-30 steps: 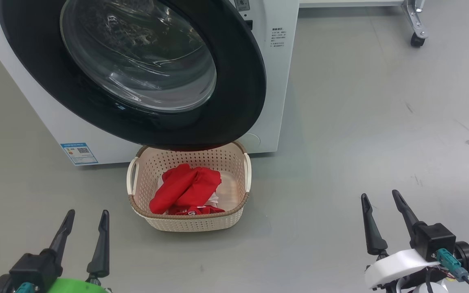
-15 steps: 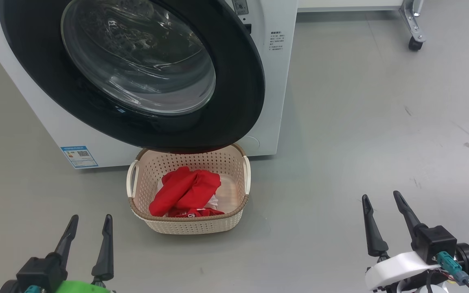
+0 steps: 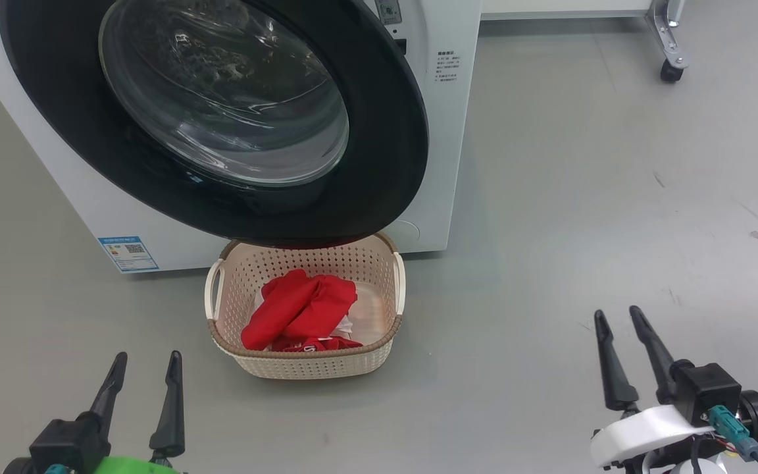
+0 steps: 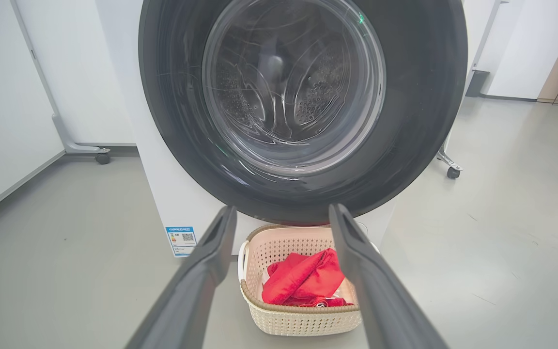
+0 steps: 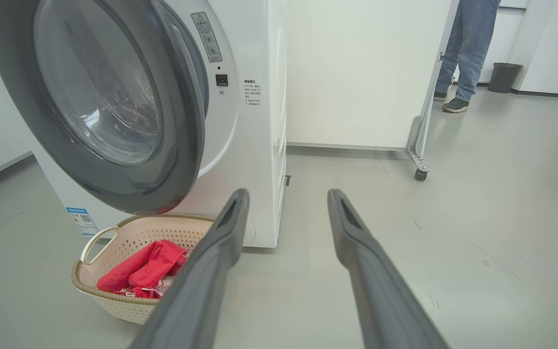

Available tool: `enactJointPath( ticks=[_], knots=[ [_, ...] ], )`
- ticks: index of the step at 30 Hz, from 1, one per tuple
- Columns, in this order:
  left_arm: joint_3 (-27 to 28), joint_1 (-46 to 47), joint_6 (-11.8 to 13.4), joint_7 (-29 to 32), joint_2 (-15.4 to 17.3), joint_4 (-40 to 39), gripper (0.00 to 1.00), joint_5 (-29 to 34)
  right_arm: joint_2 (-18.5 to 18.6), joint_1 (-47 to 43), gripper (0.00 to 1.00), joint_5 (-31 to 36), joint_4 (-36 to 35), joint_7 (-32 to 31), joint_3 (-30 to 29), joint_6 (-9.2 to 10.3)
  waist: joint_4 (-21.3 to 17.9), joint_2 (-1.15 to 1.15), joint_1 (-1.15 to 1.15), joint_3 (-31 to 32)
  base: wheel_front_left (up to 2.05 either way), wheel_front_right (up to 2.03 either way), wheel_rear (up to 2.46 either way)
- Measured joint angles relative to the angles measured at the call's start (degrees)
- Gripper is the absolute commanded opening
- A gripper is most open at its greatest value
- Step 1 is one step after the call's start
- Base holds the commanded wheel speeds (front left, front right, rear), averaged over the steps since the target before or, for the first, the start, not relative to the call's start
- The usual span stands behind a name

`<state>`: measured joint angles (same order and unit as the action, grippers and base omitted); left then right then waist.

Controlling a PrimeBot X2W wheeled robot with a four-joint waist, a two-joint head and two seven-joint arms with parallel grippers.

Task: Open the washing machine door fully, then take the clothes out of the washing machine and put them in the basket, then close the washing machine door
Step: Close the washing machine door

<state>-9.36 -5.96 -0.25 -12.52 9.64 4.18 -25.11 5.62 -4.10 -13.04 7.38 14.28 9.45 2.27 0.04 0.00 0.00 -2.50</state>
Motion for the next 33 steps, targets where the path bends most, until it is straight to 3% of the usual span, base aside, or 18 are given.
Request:
enactJointPath(
  ticks=[21,28,33],
  knots=[
    [-1.5,0.5,0.0,-0.6,-0.9,0.5,1.0,1.6,2.7,0.9,0.0,0.2,-1.5,-0.1,-0.2,-0.74,1.4,0.0,0.0,-1.4,0.0,0.0,0.0],
    [-2.3,2.7,0.0,-0.7,-1.7,-0.3,1.0,2.0,3.7,6.7,0.0,1.4,-2.2,-0.9,1.7,-3.08,3.1,0.0,0.0,-3.3,0.0,0.0,0.0],
    [-3.7,4.3,-0.1,-0.7,-2.2,-0.6,1.0,2.6,3.8,12.3,0.0,1.7,-1.7,-2.3,4.2,-5.79,5.5,0.0,0.0,-5.0,0.0,0.0,0.0]
  ],
)
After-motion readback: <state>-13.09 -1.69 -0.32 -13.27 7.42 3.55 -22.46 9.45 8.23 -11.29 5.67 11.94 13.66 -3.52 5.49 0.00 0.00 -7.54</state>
